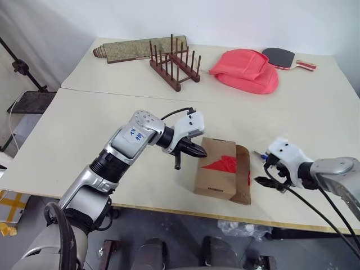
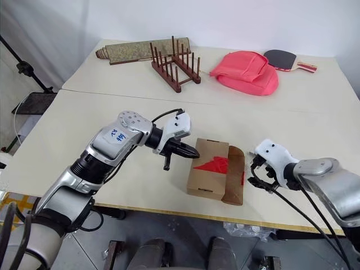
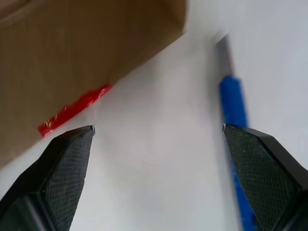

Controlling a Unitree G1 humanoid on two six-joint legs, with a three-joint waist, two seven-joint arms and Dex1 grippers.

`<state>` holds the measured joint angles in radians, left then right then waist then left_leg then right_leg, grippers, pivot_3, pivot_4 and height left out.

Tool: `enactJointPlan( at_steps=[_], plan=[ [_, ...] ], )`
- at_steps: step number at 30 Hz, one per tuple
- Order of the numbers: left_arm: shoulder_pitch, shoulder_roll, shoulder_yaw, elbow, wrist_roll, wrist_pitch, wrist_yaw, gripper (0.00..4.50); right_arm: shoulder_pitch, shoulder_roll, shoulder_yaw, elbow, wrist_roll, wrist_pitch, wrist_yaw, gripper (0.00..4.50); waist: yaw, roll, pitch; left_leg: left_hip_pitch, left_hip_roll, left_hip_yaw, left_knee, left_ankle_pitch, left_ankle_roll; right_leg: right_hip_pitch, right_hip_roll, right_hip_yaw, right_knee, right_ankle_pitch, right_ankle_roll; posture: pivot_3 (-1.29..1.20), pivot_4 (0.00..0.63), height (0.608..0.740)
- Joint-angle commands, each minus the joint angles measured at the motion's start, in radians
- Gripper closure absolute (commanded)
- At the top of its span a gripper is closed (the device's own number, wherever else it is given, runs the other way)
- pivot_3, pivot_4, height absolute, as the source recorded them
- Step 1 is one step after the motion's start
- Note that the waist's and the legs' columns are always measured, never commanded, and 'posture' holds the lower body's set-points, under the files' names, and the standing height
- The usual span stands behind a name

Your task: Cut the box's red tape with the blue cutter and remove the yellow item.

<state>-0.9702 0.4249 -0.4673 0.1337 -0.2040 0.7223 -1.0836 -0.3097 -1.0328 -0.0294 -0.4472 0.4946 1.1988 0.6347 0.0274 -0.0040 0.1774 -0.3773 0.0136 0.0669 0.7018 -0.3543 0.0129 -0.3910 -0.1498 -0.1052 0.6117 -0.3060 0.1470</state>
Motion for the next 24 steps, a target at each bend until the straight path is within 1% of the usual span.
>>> enactJointPlan(
  at_steps=[1,2,4,8,12,17,24],
  plan=[
    [0.002,-0.006,-0.005,0.018,0.034,0.014,0.018,4.5,-0.065,0.076,-0.219,0.025,0.138,0.16,0.025,0.05,0.002,0.0,0.0,0.0,0.0,-0.001,0.0,0.0,0.0,0.0,0.0,0.0,0.0,0.0,0.0,0.0,0.15,0.74],
    [0.004,-0.005,-0.004,0.016,0.034,0.015,0.017,4.5,-0.078,0.096,-0.263,0.048,0.174,0.214,0.038,0.05,0.003,0.0,0.0,0.0,0.0,-0.001,0.0,0.0,0.0,0.0,0.0,0.0,0.001,0.0,0.0,0.0,0.15,0.74],
    [0.006,-0.004,-0.004,0.011,0.035,0.017,0.015,4.5,-0.103,0.114,-0.299,0.091,0.221,0.321,0.057,0.05,0.004,0.0,0.0,0.0,0.0,-0.001,0.001,0.0,0.0,0.001,0.0,-0.001,0.0,0.0,0.0,0.0,0.15,0.74],
    [0.006,-0.007,-0.003,0.011,0.035,0.018,0.015,4.5,-0.144,0.17,-0.318,0.186,0.314,0.411,0.054,0.05,-0.001,0.0,0.0,0.0,0.0,-0.001,0.0,0.0,0.0,0.001,0.0,0.0,0.0,0.0,-0.001,0.0,0.15,0.74],
    [0.007,-0.006,-0.003,0.006,0.041,0.02,0.012,4.5,-0.164,0.222,-0.289,0.312,0.365,0.416,0.039,0.05,-0.001,0.0,0.0,0.0,0.0,-0.001,0.001,0.001,0.0,0.0,0.0,0.0,0.001,0.001,-0.001,0.0,0.15,0.74],
    [0.01,0.001,-0.007,-0.008,0.043,0.027,0.008,4.5,-0.231,0.278,-0.253,0.483,0.324,0.405,0.04,0.05,-0.003,0.0,0.0,0.0,0.0,0.0,0.0,0.001,0.0,0.0,0.0,0.001,0.001,0.001,-0.001,0.0,0.15,0.74],
    [0.011,0.013,-0.007,-0.024,0.042,0.038,0.005,4.5,-0.272,0.312,-0.188,0.601,0.33,0.385,0.105,0.05,-0.008,0.0,0.0,0.002,0.0,0.001,0.001,0.001,0.0,0.0,0.0,0.001,0.002,0.001,-0.001,0.0,0.15,0.74]
  ],
)
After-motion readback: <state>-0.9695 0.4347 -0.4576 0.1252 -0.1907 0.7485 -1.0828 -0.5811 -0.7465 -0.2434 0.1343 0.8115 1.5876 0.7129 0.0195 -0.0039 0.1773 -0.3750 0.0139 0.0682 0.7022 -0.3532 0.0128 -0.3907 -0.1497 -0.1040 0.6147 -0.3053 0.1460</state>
